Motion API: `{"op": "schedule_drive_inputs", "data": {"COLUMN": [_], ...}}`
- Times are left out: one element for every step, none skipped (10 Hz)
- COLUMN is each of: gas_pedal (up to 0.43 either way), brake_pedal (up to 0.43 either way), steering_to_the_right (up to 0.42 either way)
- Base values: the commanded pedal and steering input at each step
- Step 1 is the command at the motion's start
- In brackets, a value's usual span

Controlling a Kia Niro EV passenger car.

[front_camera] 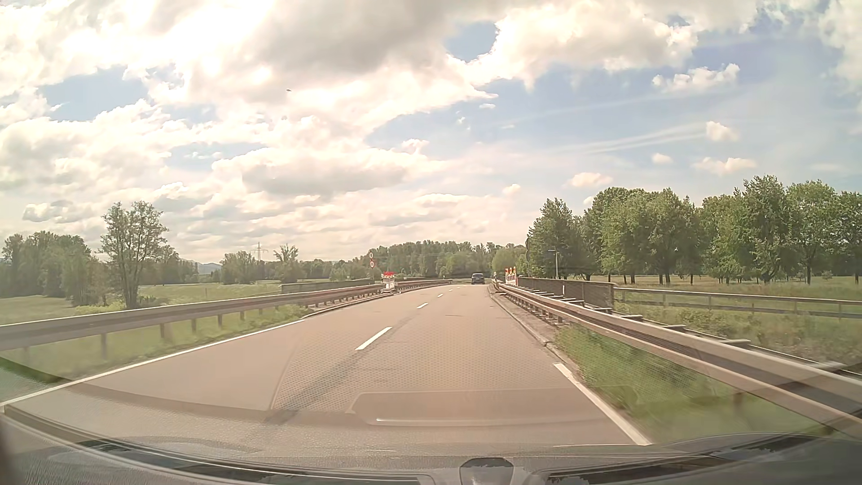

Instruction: Follow the waypoints while adhering to traffic rules and regulations

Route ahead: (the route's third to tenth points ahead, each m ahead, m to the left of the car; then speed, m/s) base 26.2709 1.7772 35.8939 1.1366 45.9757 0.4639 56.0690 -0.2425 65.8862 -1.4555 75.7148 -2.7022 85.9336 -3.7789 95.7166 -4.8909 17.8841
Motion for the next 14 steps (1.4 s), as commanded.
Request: {"op": "schedule_drive_inputs", "data": {"gas_pedal": [0.098,0.098,0.098,0.098,0.098,0.098,0.098,0.098,0.098,0.098,0.098,0.098,0.098,0.098], "brake_pedal": [0.000,0.000,0.000,0.000,0.000,0.000,0.000,0.000,0.000,0.000,0.000,0.000,0.000,0.000], "steering_to_the_right": [0.005,0.006,0.007,0.007,0.007,0.007,0.007,0.007,0.007,0.007,0.007,0.007,0.007,0.007]}}
